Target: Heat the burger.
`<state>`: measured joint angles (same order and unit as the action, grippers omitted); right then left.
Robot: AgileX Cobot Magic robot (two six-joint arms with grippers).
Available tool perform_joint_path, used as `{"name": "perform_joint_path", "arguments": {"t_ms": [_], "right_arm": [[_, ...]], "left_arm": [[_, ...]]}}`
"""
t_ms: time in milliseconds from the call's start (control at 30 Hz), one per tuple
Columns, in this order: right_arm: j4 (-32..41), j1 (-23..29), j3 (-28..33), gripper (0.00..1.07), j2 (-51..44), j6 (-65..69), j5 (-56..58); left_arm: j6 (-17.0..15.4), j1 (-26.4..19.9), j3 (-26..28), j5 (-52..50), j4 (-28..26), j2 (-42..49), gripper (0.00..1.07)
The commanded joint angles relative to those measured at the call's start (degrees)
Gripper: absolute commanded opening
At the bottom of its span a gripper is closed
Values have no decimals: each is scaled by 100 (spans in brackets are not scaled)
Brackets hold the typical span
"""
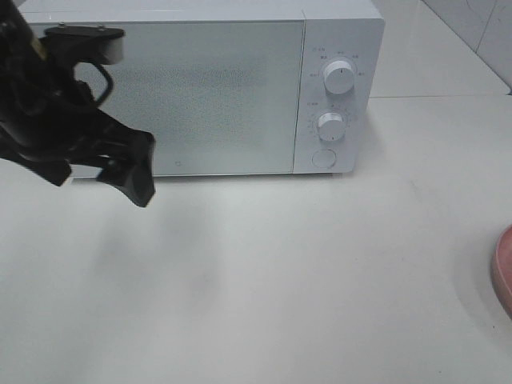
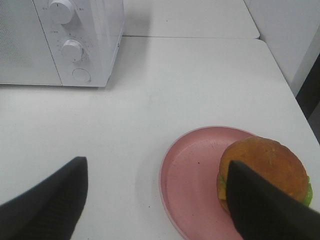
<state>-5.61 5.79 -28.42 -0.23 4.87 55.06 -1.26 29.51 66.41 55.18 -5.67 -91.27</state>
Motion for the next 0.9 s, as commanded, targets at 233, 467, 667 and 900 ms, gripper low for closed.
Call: {"name": "perform_joint_path", "arguments": {"t_ms": [233,467,667,900], "right_arm": [[17,-34,6,72,-143,-52,0],[11,-34,6,72,-143,-80,0],[11,-34,6,72,-143,-80,0],[11,-34,6,72,-143,-80,0]], "left_arm": [[0,-1346,17,842,-172,321,98],[29,-2177,-395,991,-206,888,98],[201,-2836,-1060,1123,-212,1621,98],[201,-3111,-1868,1152,-183,2790,98]]}}
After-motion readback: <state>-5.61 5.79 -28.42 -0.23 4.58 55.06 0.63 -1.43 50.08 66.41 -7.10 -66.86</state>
